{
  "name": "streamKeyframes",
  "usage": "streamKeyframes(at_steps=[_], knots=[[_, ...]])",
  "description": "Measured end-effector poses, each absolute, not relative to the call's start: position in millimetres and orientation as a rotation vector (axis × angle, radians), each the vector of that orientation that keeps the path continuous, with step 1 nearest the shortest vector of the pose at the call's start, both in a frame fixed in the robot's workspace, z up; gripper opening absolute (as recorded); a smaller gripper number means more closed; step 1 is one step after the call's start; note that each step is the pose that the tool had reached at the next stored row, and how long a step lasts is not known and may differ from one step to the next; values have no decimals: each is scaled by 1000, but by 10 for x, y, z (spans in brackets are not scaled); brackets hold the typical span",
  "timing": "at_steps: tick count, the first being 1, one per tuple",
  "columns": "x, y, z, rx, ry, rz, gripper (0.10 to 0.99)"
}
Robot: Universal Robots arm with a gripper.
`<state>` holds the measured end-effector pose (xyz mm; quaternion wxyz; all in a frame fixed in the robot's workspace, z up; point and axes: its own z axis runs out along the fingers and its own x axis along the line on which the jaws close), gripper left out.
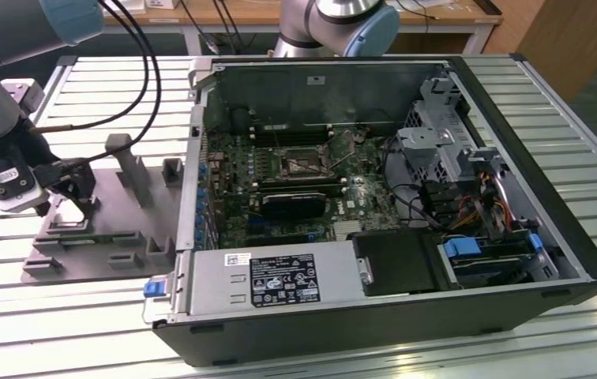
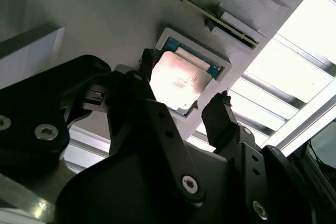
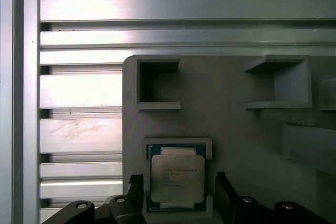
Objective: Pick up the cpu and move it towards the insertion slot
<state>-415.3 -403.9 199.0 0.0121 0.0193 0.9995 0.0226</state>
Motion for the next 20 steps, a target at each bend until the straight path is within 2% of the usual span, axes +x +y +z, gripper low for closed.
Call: streamKeyframes(at_steps=[20], knots=[[-4188,-4011,1858,84,3093,70,647]])
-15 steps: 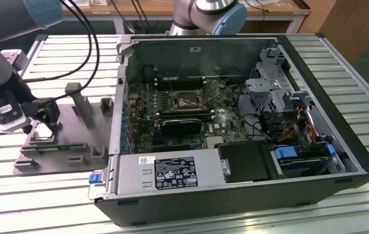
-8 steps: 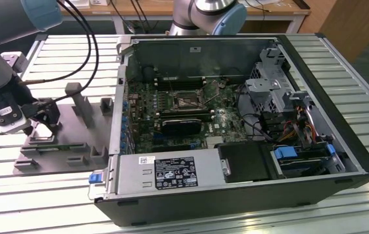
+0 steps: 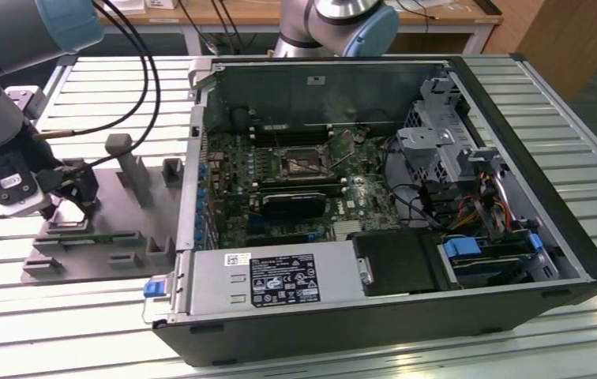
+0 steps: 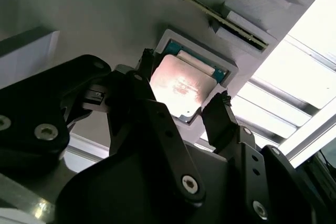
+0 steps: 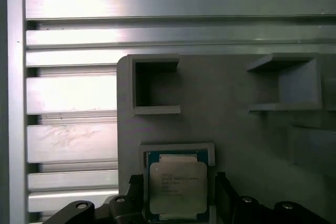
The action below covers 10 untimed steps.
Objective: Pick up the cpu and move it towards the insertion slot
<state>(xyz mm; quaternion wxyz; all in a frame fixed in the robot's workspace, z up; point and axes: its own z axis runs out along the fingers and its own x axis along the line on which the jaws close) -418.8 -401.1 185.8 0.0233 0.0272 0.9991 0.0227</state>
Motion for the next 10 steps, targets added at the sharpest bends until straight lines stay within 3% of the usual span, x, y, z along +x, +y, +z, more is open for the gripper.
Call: streamKeyframes(at_steps=[10], knots=[[-4189,-4008,1835,84,3093,70,635]])
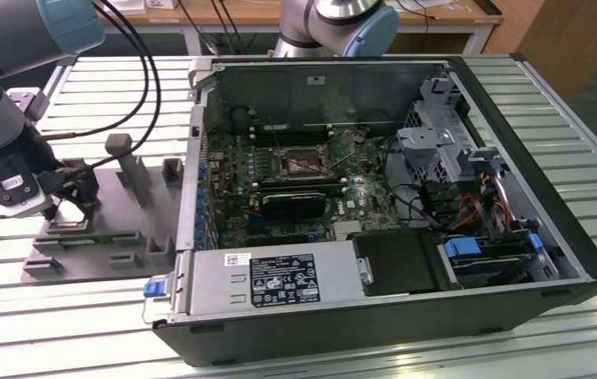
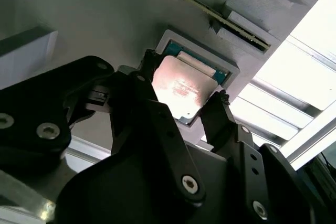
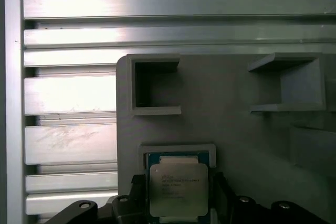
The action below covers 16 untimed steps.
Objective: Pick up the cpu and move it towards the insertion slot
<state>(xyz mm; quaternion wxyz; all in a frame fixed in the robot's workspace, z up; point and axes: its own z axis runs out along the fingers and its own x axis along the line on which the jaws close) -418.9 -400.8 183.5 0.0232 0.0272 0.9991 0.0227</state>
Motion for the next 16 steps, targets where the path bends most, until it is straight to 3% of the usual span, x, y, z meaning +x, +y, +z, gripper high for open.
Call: streamKeyframes(at_steps=[1,3,16], knots=[[-4189,-4008,1835,84,3093,70,635],[-4189,-4008,1835,84,3093,70,537],[-4188,-4008,1926,83,3093,70,537]])
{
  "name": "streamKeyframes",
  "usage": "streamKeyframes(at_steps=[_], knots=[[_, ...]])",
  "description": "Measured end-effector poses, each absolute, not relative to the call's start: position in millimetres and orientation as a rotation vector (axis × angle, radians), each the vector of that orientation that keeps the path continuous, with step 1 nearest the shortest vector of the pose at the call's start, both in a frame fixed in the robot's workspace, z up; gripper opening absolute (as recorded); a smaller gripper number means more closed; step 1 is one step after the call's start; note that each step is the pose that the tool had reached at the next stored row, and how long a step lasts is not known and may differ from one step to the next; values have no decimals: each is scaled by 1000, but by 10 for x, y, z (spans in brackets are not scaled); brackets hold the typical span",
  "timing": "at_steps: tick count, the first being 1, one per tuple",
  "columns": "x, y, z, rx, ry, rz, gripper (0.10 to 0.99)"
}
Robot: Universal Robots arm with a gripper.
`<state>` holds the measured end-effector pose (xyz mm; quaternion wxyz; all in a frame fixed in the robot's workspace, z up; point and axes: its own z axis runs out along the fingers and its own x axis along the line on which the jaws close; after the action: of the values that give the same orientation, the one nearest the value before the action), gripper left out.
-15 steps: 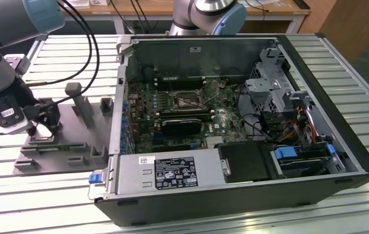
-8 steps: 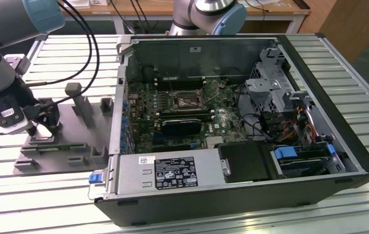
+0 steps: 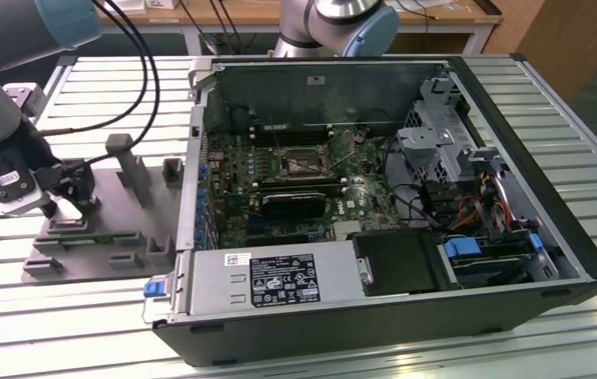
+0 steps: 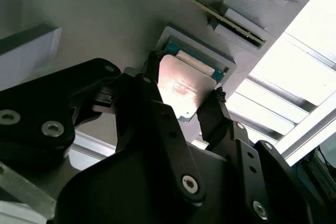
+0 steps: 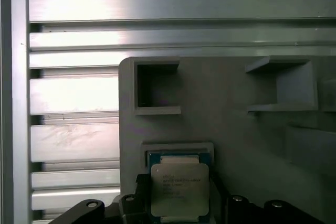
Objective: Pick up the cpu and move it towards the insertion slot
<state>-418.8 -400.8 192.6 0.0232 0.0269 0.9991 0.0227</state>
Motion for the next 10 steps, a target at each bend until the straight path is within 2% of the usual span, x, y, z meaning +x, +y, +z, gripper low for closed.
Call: streamKeyframes(at_steps=[10], knots=[[-4189,-4008,2163,79,3093,70,537]])
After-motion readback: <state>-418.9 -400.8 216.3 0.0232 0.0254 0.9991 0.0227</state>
